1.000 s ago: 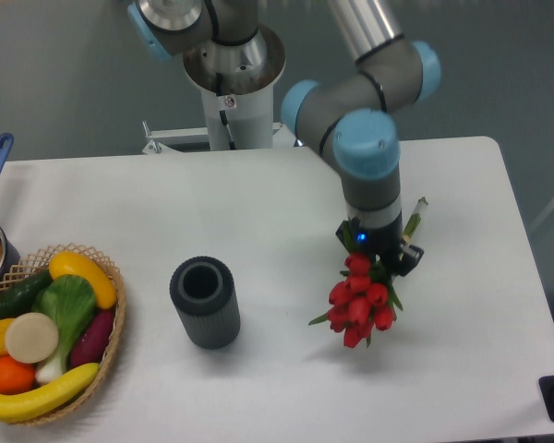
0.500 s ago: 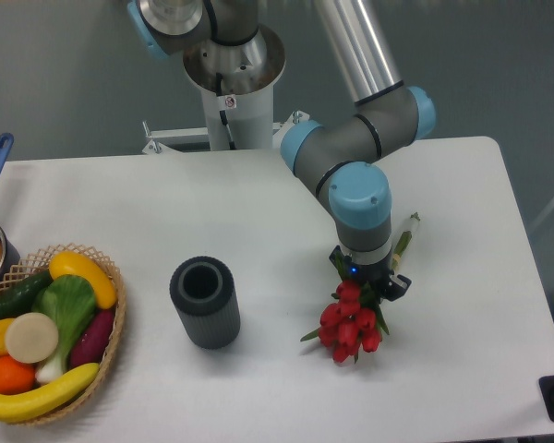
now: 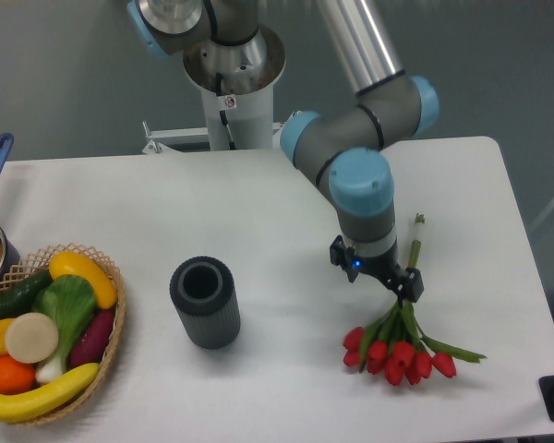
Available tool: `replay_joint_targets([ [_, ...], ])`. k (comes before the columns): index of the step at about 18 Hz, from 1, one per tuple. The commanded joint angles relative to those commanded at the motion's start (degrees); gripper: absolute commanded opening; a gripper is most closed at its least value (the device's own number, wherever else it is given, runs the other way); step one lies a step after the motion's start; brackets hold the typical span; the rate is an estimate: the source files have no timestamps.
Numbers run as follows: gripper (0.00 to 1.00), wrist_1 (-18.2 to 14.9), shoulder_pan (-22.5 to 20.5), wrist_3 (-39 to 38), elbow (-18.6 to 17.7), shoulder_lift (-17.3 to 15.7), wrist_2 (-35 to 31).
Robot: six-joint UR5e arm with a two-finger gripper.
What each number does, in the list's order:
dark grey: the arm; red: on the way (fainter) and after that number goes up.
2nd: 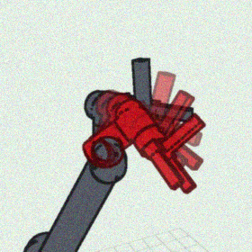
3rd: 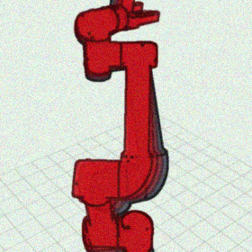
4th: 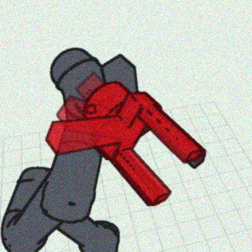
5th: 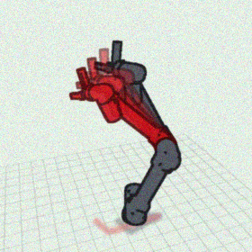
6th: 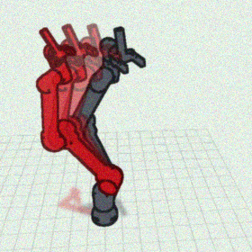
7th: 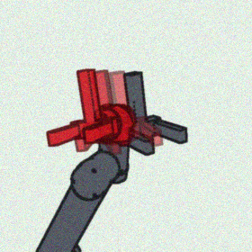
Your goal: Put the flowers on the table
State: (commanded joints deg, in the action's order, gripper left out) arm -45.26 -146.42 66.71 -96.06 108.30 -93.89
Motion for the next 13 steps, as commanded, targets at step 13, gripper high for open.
replay_joint_targets([
  [13, 1.0, -15.2, -13.9, 24.8, 2.7, -11.0, 11.2],
])
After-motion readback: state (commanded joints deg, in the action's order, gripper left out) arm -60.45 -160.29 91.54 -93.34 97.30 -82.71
